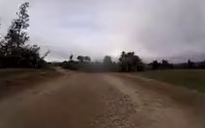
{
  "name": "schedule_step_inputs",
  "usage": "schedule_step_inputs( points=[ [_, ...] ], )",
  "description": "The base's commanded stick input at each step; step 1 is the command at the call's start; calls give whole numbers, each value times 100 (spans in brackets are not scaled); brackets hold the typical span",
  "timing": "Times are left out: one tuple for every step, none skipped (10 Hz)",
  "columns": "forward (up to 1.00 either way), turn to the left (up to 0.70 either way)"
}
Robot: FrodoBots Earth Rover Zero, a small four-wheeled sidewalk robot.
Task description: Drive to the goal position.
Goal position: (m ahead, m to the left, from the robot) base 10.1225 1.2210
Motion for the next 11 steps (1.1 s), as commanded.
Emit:
schedule_step_inputs(
  points=[
    [85,0],
    [85,0],
    [85,0],
    [85,0],
    [85,0],
    [85,0],
    [85,0],
    [85,0],
    [85,0],
    [85,1],
    [85,0]
  ],
)
